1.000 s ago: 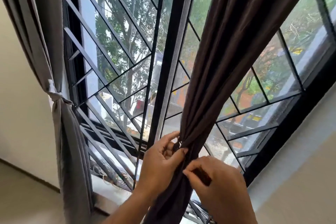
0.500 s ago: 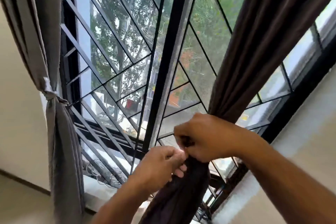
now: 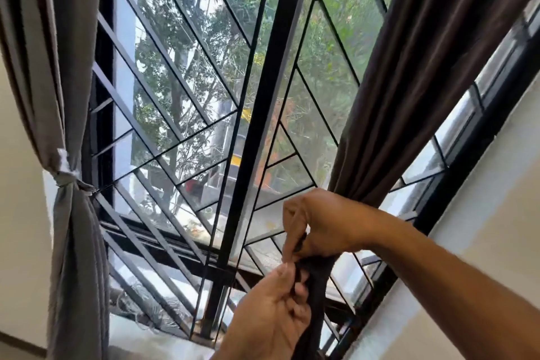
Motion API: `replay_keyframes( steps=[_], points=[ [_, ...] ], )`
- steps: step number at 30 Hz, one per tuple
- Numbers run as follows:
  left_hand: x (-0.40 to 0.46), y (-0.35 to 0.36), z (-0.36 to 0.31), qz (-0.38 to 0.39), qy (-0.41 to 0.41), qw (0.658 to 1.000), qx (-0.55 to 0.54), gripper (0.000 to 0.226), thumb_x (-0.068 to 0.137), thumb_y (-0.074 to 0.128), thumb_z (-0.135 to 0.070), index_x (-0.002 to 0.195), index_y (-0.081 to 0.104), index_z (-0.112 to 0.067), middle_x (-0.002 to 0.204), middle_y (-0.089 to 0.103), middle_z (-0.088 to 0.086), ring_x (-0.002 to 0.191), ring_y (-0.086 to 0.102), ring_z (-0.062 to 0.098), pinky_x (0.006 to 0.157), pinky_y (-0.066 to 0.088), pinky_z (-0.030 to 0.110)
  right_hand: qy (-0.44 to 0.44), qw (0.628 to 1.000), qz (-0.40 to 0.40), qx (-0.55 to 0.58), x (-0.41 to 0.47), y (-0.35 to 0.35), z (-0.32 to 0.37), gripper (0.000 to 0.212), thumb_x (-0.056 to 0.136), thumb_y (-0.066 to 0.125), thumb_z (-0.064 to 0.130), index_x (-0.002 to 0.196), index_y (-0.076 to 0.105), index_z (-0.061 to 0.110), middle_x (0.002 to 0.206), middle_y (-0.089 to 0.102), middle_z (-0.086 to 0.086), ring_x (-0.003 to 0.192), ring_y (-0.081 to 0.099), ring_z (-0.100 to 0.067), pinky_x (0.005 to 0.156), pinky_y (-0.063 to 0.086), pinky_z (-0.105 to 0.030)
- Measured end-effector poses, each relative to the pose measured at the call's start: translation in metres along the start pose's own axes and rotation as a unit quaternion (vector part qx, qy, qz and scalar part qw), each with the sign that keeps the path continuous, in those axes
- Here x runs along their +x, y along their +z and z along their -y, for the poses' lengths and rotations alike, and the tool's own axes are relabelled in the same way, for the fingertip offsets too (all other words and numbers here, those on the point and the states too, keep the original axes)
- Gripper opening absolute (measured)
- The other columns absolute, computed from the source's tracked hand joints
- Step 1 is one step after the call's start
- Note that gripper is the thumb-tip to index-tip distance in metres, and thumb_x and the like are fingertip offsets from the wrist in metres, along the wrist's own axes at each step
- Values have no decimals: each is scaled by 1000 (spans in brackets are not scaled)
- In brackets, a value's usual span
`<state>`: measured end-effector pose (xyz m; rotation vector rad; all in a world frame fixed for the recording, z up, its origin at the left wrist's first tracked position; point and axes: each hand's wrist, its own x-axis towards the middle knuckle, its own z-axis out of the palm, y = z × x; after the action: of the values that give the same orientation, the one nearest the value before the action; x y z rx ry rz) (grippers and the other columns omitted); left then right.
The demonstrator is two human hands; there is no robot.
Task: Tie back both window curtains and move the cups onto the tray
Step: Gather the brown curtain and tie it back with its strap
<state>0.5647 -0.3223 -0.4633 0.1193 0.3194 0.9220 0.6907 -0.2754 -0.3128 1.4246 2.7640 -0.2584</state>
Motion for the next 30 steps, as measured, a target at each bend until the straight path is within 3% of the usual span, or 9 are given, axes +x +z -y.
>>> replay_keyframes(
  steps=[4,8,13,18,21,23,26,28,30],
  points=[
    [0,-1,-1,12,10,1000,27,8,90,68,-11,93,74,-7,72,63,4,41,55,8,35,42,20,68,994,42,76,5,-5,-5,19,88,89,15,101,91,29,98,87,10,92,79,-8,87,63,-25],
    [0,-4,-3,23,54,992,112,21,85,76,-16,103,80,-5,69,61,-2,43,44,5,40,40,19,108,976,104,160,10,-19,-8,18,89,89,11,101,90,25,81,86,12,72,77,1,70,57,-9],
    [-5,-15,-30,49,75,955,283,38,81,88,-24,114,88,-4,88,78,1,66,65,4,64,61,24,113,969,74,208,6,-18,-13,21,83,93,11,99,92,24,92,89,3,82,80,-4,79,60,-16],
    [-11,-7,-40,-38,171,901,398,43,60,102,-36,94,92,-11,82,84,2,73,77,8,70,65,23,121,973,41,195,12,-16,-9,20,87,91,11,103,91,22,86,87,9,77,74,5,75,56,-8],
    [-15,-6,-37,-100,314,809,487,26,71,101,-40,95,92,-36,81,88,-4,74,81,5,69,64,18,141,981,28,133,17,-13,1,20,91,86,12,106,91,24,79,85,18,68,68,10,69,55,-9],
    [-19,-6,-38,-131,412,683,589,28,82,94,-43,108,86,-51,82,86,-20,77,80,-5,72,62,16,153,983,-4,102,22,-8,7,19,90,86,14,104,91,25,88,87,11,69,67,6,76,61,-22],
    [-23,-4,-40,-158,503,490,694,32,91,87,-42,122,83,-44,76,79,-12,69,74,10,68,62,35,175,980,-45,80,29,-5,13,20,87,88,14,103,89,26,87,84,4,69,65,-6,71,60,-30],
    [-24,-2,-38,-128,528,424,725,31,92,89,-33,123,86,-33,75,73,-9,62,68,12,59,53,28,199,975,-48,89,31,-5,16,32,87,89,13,114,75,22,95,78,-4,73,63,-15,66,53,-32],
    [-24,0,-37,-108,524,400,744,26,95,87,-26,121,87,-27,73,62,-8,57,55,7,54,38,19,213,970,-47,106,32,-4,17,42,92,82,7,125,58,19,115,78,-21,79,62,-24,68,51,-39]
  ],
)
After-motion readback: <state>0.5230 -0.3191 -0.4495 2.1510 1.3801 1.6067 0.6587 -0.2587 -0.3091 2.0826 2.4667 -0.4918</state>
